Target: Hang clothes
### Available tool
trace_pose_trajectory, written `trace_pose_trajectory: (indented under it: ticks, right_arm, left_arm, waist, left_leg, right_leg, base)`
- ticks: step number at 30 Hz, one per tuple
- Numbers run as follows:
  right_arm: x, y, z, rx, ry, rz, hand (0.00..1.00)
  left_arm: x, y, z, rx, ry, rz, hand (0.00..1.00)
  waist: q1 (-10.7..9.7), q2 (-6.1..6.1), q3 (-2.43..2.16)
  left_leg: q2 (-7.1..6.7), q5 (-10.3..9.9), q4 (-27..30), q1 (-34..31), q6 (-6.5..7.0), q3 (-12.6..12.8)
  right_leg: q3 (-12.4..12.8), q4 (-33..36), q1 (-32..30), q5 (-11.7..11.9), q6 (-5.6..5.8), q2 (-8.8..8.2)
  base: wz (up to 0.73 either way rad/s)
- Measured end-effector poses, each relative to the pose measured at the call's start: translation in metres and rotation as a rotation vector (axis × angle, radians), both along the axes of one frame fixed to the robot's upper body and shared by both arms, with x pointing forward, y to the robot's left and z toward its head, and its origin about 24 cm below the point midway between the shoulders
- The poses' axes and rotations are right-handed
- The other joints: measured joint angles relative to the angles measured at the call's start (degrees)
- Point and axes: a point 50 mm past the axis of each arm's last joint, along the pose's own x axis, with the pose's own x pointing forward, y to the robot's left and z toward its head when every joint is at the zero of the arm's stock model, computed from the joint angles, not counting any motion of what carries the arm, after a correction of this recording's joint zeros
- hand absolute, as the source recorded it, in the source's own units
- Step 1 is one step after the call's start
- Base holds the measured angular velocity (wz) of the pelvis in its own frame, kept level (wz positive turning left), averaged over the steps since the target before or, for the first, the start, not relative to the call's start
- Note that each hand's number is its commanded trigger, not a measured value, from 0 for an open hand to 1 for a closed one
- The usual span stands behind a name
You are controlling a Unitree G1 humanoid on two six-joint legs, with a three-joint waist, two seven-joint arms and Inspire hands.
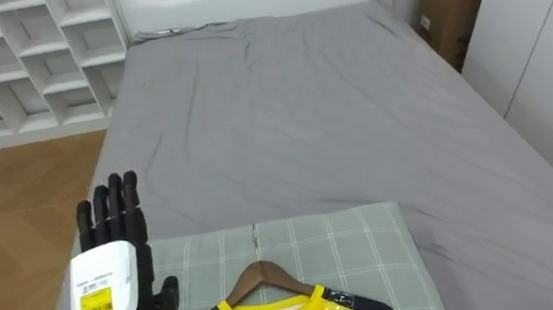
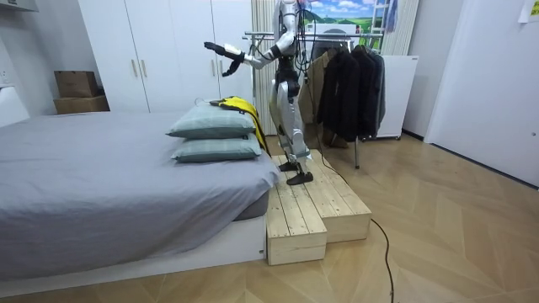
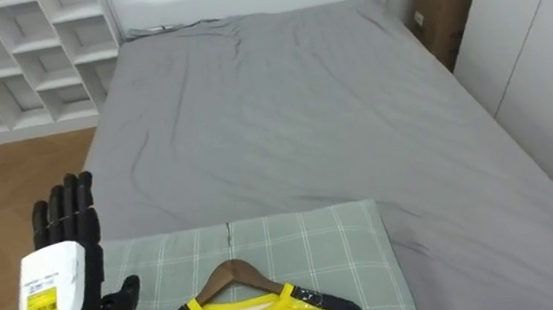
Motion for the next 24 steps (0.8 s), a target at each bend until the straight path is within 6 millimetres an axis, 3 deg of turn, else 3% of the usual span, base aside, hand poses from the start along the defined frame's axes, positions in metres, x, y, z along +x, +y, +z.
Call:
trace_pose_trajectory:
  ticks: [11, 18, 24]
  right_arm:
    - [0.002, 0.001, -0.001, -0.034, 0.038, 0.053, 0.00]
    - [-0.001, 0.001, -0.001, -0.039, 0.066, 0.052, 0.00]
    - [-0.006, 0.002, -0.002, -0.037, 0.080, 0.051, 0.00]
  left_arm:
    - [-0.007, -0.015, -0.022, 0.022, 0.181, -0.073, 0.00]
    - [-0.018, -0.012, -0.042, 0.036, 0.315, -0.064, 0.00]
    - [-0.019, -0.014, -0.043, 0.030, 0.333, -0.068, 0.00]
  waist:
    - [-1.1, -0.07, 0.07]
    - [-1.2, -0.06, 0.06]
    - [-1.2, -0.08, 0.05]
  left_leg:
    - [0.00, 0.0, 0.0, 0.0, 0.00, 0.1]
    - [0.01, 0.0, 0.0, -0.1, 0.01, 0.8]
    - [-0.02, 0.0, 0.0, 0.0, 0.01, 1.3]
  right_leg:
    - [0.1, 0.8, -0.6, 0.0, 0.01, -0.02]
    - [1.3, 0.5, -1.3, 0.0, 0.01, 0.18]
    - [1.5, 0.6, -1.4, 0.0, 0.01, 0.12]
  base:
    - [0.00]
    - [-0.07]
    - [-0.01]
